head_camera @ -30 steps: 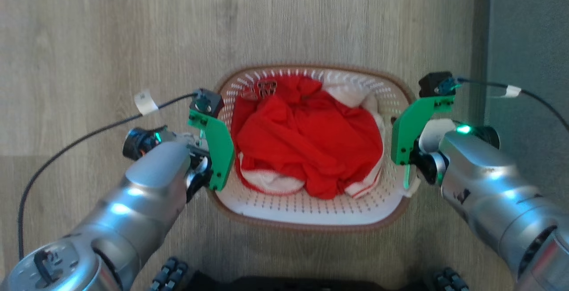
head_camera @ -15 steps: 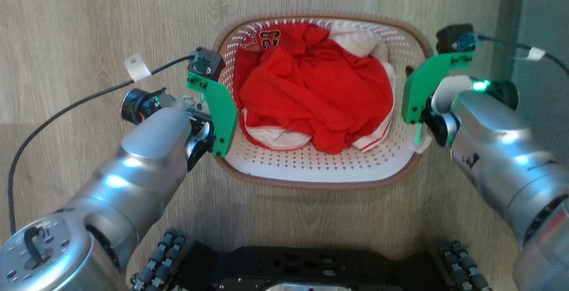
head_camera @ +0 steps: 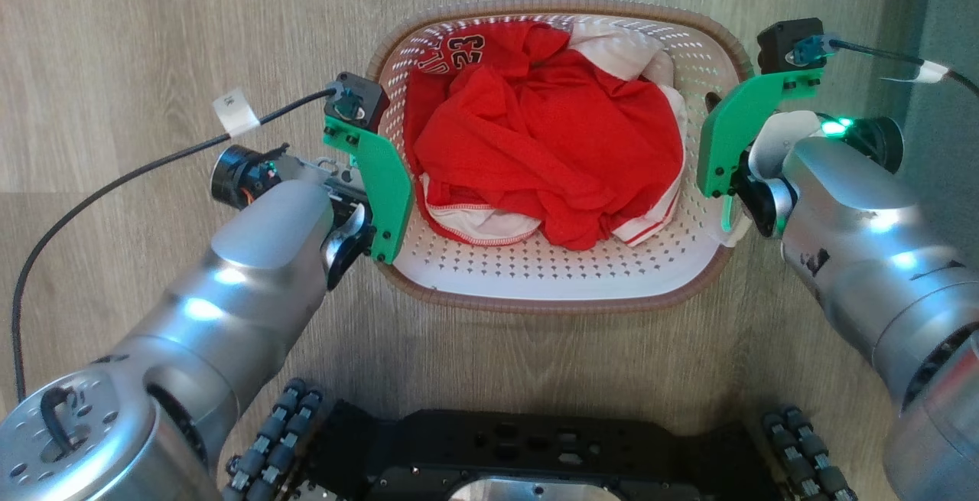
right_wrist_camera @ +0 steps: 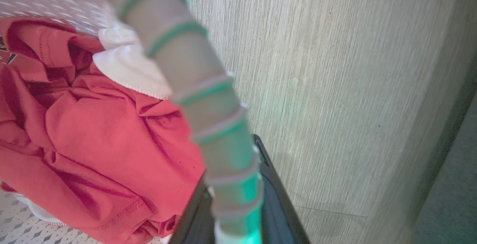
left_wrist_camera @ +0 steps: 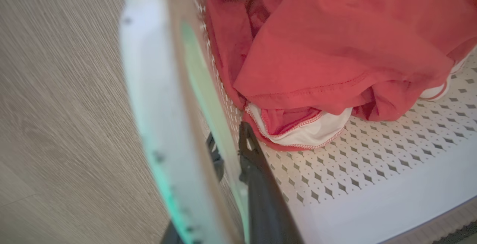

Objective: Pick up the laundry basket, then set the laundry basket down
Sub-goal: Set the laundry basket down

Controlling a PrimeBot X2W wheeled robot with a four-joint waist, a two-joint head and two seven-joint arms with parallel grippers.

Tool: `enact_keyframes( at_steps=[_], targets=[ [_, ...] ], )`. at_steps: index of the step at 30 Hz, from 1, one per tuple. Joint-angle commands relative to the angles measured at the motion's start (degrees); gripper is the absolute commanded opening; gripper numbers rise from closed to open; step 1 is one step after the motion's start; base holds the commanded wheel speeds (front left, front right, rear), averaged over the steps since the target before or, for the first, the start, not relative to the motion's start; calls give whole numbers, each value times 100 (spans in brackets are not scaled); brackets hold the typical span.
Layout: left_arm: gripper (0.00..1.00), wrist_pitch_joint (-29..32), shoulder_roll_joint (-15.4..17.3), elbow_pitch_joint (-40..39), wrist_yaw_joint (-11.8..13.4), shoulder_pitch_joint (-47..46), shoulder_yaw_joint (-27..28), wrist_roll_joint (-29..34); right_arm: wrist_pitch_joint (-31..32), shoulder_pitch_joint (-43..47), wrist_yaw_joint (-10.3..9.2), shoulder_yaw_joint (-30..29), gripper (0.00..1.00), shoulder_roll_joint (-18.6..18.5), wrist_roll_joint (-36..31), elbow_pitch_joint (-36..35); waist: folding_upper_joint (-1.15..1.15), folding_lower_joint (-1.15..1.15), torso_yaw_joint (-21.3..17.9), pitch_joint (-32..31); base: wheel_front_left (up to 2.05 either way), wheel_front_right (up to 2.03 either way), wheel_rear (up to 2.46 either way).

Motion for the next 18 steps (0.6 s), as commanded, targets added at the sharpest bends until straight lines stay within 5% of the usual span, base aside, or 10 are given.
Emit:
enact_keyframes(
  at_steps=[1,8,9,10,11,18],
  targets=[
    [0,-94,-121,-270,-76,-9,-11,41,-79,129,88,107,0,335,-102,-136,0,0,-4,11,0,0,0],
    [0,-192,-121,-222,63,-50,-16,8,-118,152,88,128,0,332,-134,-81,0,0,-11,52,0,0,0],
    [32,-195,-121,-213,93,-56,-17,10,-121,145,88,131,0,324,-148,-68,0,0,-12,59,0,0,0],
    [78,-198,-121,-193,143,-64,-18,24,-160,132,88,114,31,313,-151,-56,0,0,-10,67,0,0,0],
    [100,-186,-121,-164,202,-63,-19,22,-203,122,88,96,95,302,-154,-45,0,0,-7,72,0,0,0],
    [100,-349,-121,-23,450,-73,70,-189,-264,120,88,-5,100,264,-164,-15,0,0,-2,87,0,0,0]
  ],
)
